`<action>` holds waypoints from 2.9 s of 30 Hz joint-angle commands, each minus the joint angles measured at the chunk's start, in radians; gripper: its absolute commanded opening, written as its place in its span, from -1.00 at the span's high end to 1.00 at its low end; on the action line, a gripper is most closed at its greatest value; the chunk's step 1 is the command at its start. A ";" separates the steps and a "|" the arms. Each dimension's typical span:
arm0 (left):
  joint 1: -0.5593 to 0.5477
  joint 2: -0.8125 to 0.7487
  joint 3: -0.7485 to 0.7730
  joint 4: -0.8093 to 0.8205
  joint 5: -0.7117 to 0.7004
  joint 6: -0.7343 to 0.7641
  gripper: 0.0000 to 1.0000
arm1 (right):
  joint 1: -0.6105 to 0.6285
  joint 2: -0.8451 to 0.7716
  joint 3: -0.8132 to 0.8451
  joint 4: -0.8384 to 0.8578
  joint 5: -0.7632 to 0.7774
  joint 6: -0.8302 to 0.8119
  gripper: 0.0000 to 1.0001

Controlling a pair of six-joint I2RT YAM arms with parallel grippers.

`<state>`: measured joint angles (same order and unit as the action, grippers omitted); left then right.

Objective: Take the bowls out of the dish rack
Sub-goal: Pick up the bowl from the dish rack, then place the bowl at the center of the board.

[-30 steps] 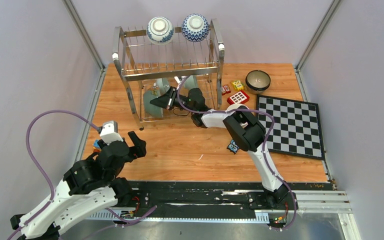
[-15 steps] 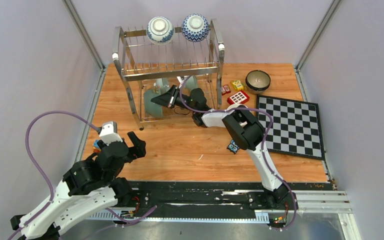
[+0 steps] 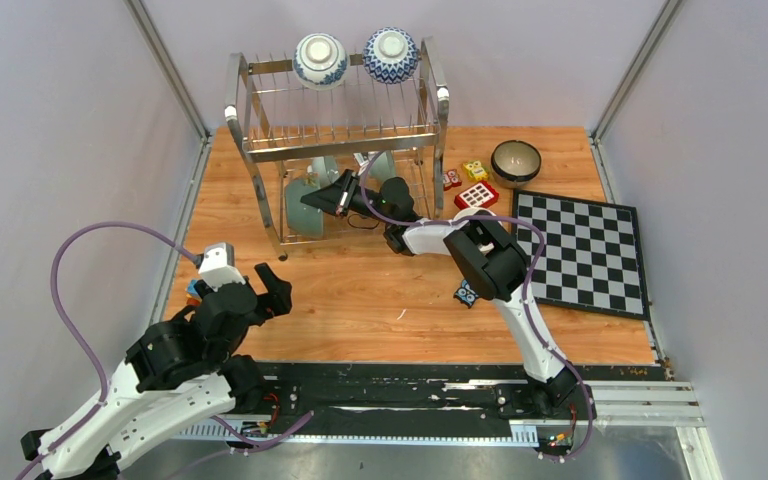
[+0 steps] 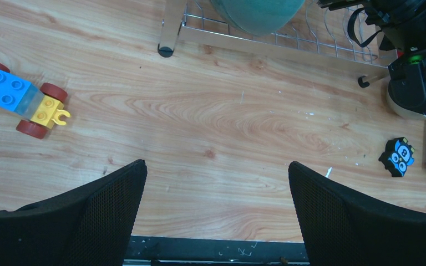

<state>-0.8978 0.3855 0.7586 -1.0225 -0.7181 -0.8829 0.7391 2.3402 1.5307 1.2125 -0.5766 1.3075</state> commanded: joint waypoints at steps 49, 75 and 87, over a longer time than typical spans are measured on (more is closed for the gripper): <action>0.007 -0.041 0.065 -0.019 -0.039 0.016 -1.00 | 0.104 -0.363 -0.354 0.325 -0.070 0.039 0.94; 0.008 0.276 0.206 0.030 0.100 0.148 -1.00 | 0.348 -1.251 -0.568 -1.583 0.461 -1.272 0.94; 0.007 0.245 0.058 0.321 0.330 0.146 -1.00 | 0.678 -1.228 -0.546 -1.705 0.984 -1.568 0.94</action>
<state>-0.8978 0.6170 0.8436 -0.8120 -0.4896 -0.7502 1.3060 1.1069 0.9264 -0.5262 0.1543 -0.0692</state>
